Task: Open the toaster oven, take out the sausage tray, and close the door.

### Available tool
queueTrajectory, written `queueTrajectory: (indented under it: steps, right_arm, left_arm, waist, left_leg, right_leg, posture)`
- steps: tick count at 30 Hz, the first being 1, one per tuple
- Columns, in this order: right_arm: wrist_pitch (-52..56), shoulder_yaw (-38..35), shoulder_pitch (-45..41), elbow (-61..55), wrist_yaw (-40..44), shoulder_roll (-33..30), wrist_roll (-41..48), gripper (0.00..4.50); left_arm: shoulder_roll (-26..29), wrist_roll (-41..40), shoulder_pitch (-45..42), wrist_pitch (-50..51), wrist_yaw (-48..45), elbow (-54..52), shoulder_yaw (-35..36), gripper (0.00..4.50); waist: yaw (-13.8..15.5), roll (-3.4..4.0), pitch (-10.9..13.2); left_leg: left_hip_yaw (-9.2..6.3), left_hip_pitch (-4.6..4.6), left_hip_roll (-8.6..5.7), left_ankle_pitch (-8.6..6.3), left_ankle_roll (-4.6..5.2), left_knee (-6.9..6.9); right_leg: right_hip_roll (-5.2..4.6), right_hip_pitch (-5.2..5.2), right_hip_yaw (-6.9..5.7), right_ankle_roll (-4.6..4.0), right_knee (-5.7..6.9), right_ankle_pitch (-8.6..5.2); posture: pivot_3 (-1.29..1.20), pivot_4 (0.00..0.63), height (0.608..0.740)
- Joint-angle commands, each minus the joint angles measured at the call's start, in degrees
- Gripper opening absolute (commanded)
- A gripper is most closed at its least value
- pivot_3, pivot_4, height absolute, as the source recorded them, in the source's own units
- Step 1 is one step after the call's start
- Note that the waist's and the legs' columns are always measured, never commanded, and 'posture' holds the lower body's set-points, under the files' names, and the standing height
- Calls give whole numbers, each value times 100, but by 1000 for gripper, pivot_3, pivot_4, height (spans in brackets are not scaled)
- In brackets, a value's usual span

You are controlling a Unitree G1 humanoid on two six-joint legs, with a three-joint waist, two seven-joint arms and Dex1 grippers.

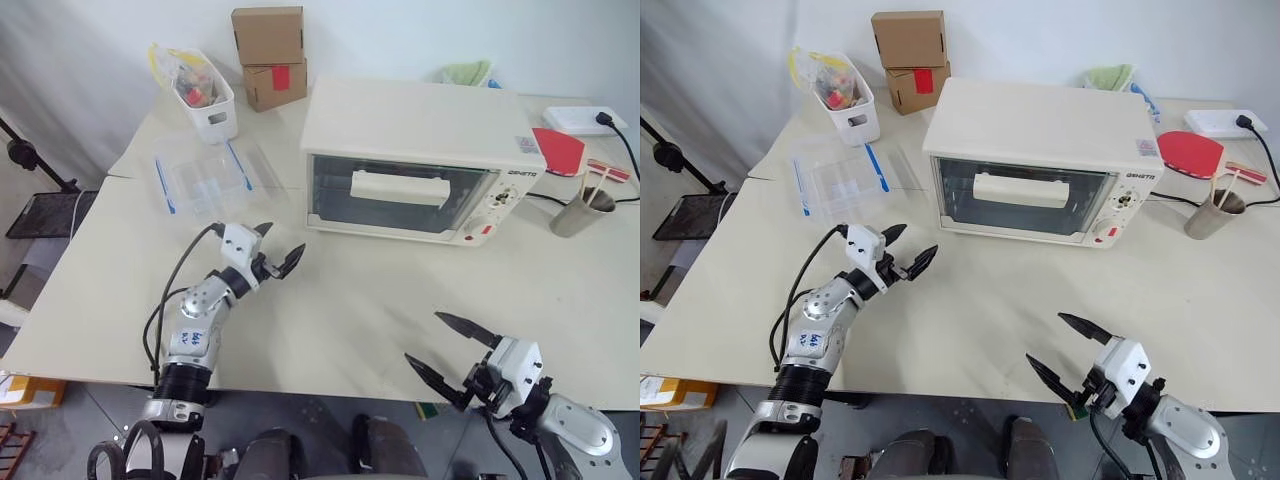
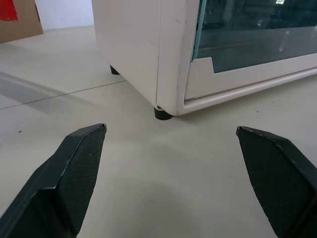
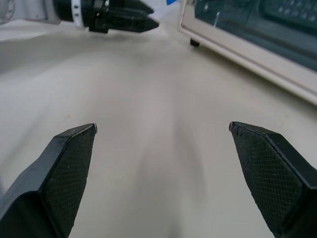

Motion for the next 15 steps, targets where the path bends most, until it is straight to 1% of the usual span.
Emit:
queueTrajectory:
  steps: [1,4,6,7,8,11,15]
  right_arm:
    - [306,-212,-144,-253,-181,11,467,4500]
    - [1172,-271,-383,-692,-236,-275,1175,4500]
    - [1837,-434,-1072,-661,-401,-538,1702,4500]
    - [2047,-492,-1340,-585,-461,-622,1849,4500]
    - [2291,-546,-1593,-492,-556,-694,1948,4500]
    - [2684,-605,-2283,-63,-564,-766,2131,4500]
    - [2920,-556,-3158,658,-431,-790,2028,4500]
  left_arm:
    - [161,-175,109,103,-172,-446,119,4472]
    - [435,-1063,294,780,-824,-1063,420,4472]
    - [1292,-1649,552,1357,-1978,-1628,518,4472]
    - [1579,-1824,615,1585,-2288,-1830,575,4472]
    - [1824,-2027,659,1840,-2479,-2011,624,4472]
    - [2232,-2408,713,2291,-2731,-2412,725,4472]
    - [2440,-2592,859,2479,-2902,-2762,837,4472]
  waist:
    - [-3,0,0]
    - [-16,1,0]
    - [-1,0,0]
    - [-153,-7,8]
    - [-172,-4,9]
    - [-130,0,7]
    - [-123,3,8]
  left_leg:
    - [-2,0,0,0,0,0]
    - [-3,-3,1,0,0,0]
    - [-8,-5,4,-1,-1,2]
    - [-13,-4,5,-1,-1,2]
    - [-1,-8,12,-1,-3,5]
    - [-11,-5,14,2,-9,6]
    - [-19,-12,12,2,-8,6]
  right_leg:
    - [0,0,1,0,2,0]
    - [-3,-1,6,-2,7,1]
    - [-15,-2,6,-12,5,4]
    - [-15,0,-1,-14,0,4]
    - [-14,-8,0,-28,13,11]
    - [-18,-8,-11,-36,-1,7]
    - [-20,-5,-19,-37,1,6]
  posture:
    - [0,150,740]
    - [0,150,740]
    - [0,150,740]
    - [0,150,740]
    - [0,150,740]
    - [0,150,740]
    - [0,150,740]
